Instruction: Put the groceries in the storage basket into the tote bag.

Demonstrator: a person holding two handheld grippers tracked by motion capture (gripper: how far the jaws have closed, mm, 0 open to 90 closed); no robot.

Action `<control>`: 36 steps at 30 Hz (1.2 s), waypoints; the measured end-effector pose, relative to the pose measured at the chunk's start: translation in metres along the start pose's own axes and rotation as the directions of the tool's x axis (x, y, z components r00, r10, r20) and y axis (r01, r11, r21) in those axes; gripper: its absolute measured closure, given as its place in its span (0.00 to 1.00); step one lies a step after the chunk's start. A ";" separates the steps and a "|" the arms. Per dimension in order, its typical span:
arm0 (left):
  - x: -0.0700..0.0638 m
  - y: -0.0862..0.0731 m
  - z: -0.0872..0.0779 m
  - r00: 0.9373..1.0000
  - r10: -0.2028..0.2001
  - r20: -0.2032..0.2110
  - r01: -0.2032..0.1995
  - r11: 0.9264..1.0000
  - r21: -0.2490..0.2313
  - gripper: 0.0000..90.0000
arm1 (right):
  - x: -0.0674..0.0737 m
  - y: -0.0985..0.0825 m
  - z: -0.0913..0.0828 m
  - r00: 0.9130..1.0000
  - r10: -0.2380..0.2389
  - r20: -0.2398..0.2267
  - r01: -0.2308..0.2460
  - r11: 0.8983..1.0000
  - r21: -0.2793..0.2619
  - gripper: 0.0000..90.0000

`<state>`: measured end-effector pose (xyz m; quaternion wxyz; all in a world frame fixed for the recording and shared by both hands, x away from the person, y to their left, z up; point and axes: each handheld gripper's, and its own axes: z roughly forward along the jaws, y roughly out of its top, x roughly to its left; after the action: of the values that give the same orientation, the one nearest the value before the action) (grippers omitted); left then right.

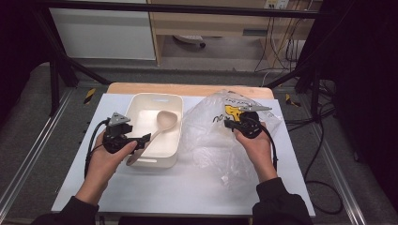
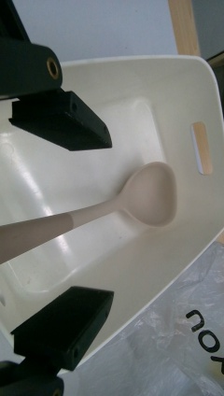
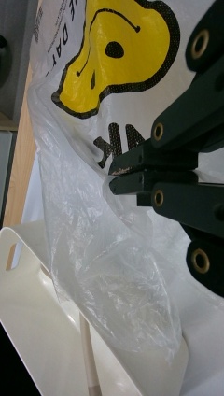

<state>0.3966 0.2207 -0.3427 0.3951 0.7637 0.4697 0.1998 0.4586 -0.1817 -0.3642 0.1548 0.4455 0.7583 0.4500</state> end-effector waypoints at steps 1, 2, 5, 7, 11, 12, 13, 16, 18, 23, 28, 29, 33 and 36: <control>0.000 0.000 0.001 1.000 0.001 -0.003 -0.001 1.000 0.005 0.25 | 0.000 0.000 0.000 1.000 0.000 0.000 0.000 1.000 0.000 1.00; -0.001 0.000 0.001 1.000 -0.006 -0.003 0.006 1.000 0.007 0.25 | 0.000 0.000 0.000 1.000 -0.001 0.000 0.001 1.000 0.000 1.00; -0.005 -0.001 0.002 1.000 0.001 0.001 -0.001 1.000 0.015 0.25 | 0.001 0.000 0.000 1.000 0.002 -0.002 -0.002 1.000 0.001 1.00; -0.007 -0.002 0.003 1.000 0.002 0.003 -0.002 1.000 0.021 0.25 | 0.001 0.000 0.000 1.000 0.000 -0.002 0.000 1.000 0.002 1.00; -0.010 -0.006 0.005 1.000 0.010 0.002 -0.010 0.999 0.035 0.26 | 0.001 0.000 0.000 1.000 -0.002 -0.002 0.002 1.000 0.003 1.00; -0.011 -0.007 0.005 1.000 0.008 0.004 -0.008 0.999 0.039 0.26 | 0.000 0.000 0.000 1.000 -0.003 -0.001 0.003 1.000 0.002 1.00; -0.012 -0.009 0.006 1.000 0.010 0.007 -0.010 0.999 0.042 0.27 | 0.000 0.000 0.000 1.000 -0.003 -0.001 0.003 1.000 0.001 1.00; -0.013 -0.012 0.005 1.000 0.010 0.009 -0.010 0.999 0.051 0.27 | -0.001 0.000 0.000 1.000 -0.004 0.000 0.004 1.000 0.000 1.00; -0.014 -0.014 0.004 1.000 0.010 0.006 -0.011 0.998 0.054 0.27 | 0.000 0.000 0.000 1.000 -0.001 0.001 0.001 1.000 0.000 1.00; -0.015 -0.019 0.005 1.000 0.009 -0.001 -0.009 0.998 0.064 0.30 | 0.000 0.000 0.000 1.000 -0.002 -0.001 0.002 1.000 0.003 1.00; -0.016 -0.022 0.006 1.000 0.007 -0.003 -0.007 0.997 0.074 0.33 | 0.000 0.000 0.000 1.000 -0.004 0.000 0.004 1.000 0.005 1.00; -0.016 -0.023 0.007 1.000 0.008 -0.005 -0.008 0.997 0.076 0.34 | 0.000 0.000 0.000 1.000 0.000 -0.001 0.000 1.000 0.006 1.00; -0.015 -0.024 0.007 1.000 0.028 -0.009 -0.027 0.996 0.090 0.38 | 0.000 -0.001 0.001 1.000 -0.004 -0.004 0.004 1.000 0.008 1.00; -0.014 -0.025 0.008 1.000 0.019 -0.004 -0.018 0.995 0.098 0.41 | -0.001 -0.001 0.001 1.000 0.002 -0.002 -0.002 1.000 0.008 1.00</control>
<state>0.3817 0.2111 -0.3667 0.3542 0.7859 0.4730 0.1821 0.4591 -0.1821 -0.3656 0.1519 0.4464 0.7597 0.4478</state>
